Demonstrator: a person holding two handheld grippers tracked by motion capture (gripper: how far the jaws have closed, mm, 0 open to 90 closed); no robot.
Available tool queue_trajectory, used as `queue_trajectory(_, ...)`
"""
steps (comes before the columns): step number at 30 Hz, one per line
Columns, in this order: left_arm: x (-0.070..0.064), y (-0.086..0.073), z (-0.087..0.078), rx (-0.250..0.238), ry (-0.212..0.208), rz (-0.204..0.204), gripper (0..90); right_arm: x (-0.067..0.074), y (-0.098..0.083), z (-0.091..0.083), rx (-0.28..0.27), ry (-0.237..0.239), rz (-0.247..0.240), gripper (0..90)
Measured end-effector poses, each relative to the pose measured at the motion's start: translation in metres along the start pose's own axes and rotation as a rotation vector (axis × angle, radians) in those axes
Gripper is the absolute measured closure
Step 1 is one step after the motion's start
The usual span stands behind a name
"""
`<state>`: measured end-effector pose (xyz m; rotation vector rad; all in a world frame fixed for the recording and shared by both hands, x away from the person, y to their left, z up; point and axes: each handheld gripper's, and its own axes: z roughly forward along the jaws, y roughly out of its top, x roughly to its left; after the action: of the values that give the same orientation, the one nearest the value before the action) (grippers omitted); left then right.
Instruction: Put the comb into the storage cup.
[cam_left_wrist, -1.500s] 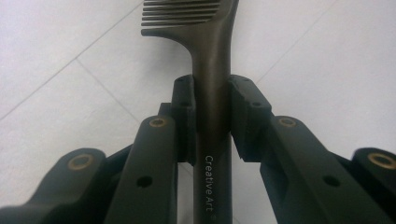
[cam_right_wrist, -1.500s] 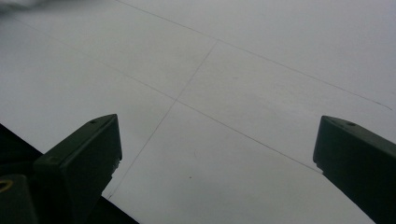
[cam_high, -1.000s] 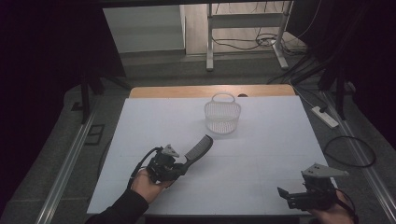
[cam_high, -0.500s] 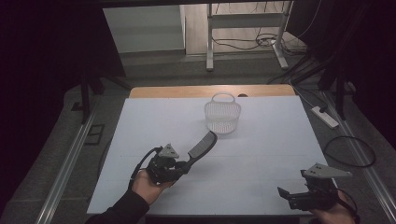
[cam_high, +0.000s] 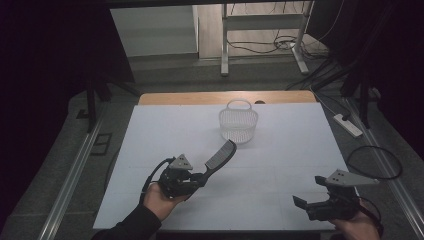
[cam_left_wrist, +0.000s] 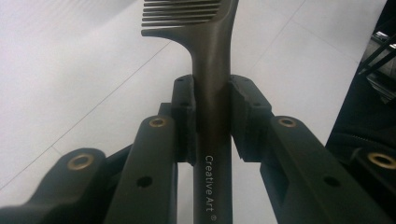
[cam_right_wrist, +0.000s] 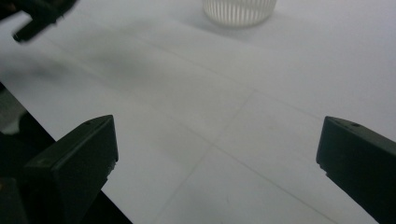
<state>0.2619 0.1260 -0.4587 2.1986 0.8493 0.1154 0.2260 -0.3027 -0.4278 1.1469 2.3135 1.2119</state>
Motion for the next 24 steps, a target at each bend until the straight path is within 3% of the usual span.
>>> queue_trajectory(6,-0.002,0.002,-0.002,-0.019,0.004,0.011,72.4,-0.001,0.010,0.004,-0.033,0.032,0.017,0.0)
queue_trajectory(10,-0.003,0.003,-0.003,-0.024,0.004,0.017,72.4,-0.001,0.017,0.009,-0.036,0.057,0.003,0.0)
queue_trajectory(24,-0.008,0.006,-0.002,-0.043,0.015,0.043,72.4,0.003,0.037,0.028,-0.038,0.135,0.074,0.0)
